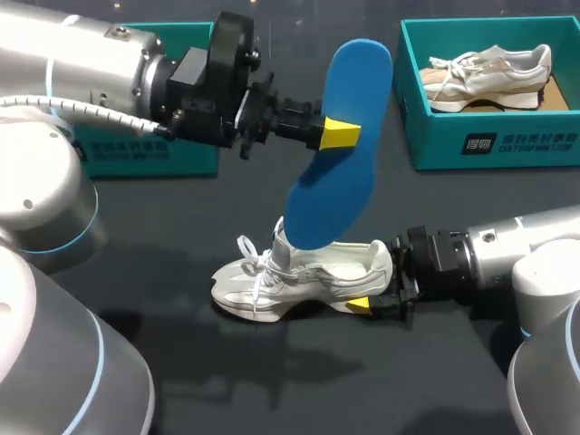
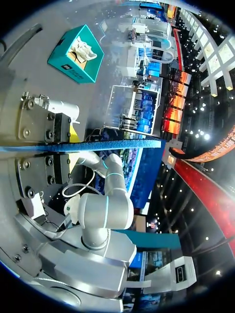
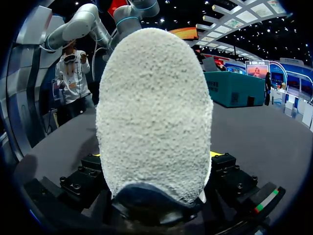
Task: Take the shoe out of the shoebox, open the shoe tongue, remove and reinsert the insole, then place the shoe into the shoebox
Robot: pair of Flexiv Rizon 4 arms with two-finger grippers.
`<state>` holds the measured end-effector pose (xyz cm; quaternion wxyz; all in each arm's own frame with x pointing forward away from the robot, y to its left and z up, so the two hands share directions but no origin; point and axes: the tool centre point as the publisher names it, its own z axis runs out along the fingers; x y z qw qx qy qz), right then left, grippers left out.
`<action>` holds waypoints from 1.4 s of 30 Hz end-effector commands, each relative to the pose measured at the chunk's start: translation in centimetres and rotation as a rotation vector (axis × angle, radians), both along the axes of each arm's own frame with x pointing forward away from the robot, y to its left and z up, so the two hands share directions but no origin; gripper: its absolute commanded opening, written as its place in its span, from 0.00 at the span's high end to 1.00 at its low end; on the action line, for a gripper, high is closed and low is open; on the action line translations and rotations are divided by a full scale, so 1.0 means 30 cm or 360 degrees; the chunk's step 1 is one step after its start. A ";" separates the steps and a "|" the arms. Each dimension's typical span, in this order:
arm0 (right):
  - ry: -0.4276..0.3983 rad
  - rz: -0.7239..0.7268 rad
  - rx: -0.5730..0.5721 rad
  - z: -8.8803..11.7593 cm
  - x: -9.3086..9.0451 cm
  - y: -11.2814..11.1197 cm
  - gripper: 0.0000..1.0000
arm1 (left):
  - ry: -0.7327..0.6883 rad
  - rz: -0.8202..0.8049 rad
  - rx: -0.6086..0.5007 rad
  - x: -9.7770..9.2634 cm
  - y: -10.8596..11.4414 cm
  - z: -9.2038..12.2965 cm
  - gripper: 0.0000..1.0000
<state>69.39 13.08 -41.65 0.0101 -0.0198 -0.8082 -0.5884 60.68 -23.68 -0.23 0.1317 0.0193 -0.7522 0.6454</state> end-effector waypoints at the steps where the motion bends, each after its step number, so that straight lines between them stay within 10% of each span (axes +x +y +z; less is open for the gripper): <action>1: 0.0000 -0.0001 -0.0008 0.001 -0.004 0.004 1.00 | -0.0024 0.0086 -0.0060 -0.083 0.037 0.000 1.00; 42: 0.0006 0.0012 -0.0038 0.003 -0.004 0.002 1.00 | 0.0235 0.0232 -0.0131 -0.083 0.137 -0.055 1.00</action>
